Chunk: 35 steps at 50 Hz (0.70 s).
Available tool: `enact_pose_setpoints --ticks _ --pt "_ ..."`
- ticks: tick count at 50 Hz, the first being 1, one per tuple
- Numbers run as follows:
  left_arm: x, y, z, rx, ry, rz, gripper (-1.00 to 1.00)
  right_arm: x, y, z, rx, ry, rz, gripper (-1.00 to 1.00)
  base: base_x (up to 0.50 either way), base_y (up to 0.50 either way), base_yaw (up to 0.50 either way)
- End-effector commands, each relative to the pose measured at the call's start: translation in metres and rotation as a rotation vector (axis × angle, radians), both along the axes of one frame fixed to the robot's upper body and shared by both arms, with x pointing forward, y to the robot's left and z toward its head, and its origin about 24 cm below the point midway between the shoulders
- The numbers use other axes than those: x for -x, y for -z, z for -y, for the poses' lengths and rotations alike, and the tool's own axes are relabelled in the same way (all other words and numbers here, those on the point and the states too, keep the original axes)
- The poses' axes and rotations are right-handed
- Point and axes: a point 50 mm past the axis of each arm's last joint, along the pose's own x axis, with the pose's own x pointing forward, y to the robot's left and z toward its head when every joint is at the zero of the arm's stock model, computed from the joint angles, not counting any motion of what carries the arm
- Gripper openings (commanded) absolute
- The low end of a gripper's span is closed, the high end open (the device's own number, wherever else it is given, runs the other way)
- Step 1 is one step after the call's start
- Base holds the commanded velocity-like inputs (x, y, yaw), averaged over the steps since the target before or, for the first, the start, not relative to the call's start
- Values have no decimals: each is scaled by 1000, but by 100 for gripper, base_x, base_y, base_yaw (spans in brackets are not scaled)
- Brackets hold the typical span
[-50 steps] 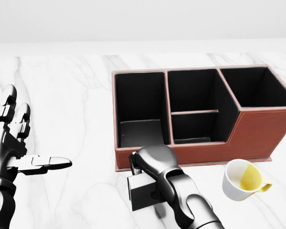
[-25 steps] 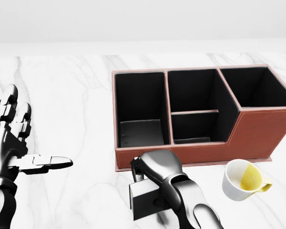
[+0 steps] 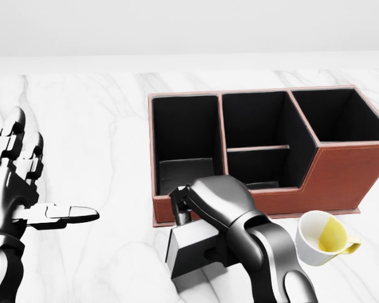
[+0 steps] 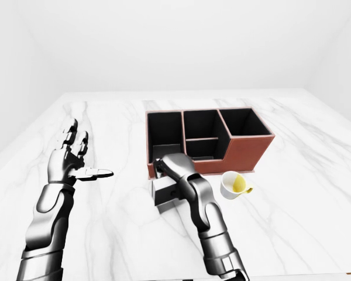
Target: Pick up the book and place it in the caddy.
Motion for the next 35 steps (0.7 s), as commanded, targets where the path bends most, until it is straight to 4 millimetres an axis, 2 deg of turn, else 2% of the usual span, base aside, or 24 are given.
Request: enact_pose_setpoints --ticks 1,11,15,16,17,22,35 --pt "2 -5 1 -4 3 23 100 8 -43 5 -52 -10 92 -100 0 0 0" --pt "5 -9 1 -8 4 42 100 -2 -88 15 -110 34 184 -100 0 0 0" --pt "5 -9 1 -8 4 42 100 -3 -88 15 -110 34 185 -100 0 0 0" --pt "5 -8 2 -8 4 38 100 -14 -111 26 -127 66 244 -100 0 0 0" --pt "5 -9 2 -9 4 42 100 -17 -120 31 -129 83 260 -100 0 0 0" --pt "7 -13 4 -11 4 62 100 -25 -141 38 -134 78 300 -100 0 0 0" --pt "9 -15 8 -17 7 74 100 -57 -172 62 -117 89 395 -100 0 0 0"
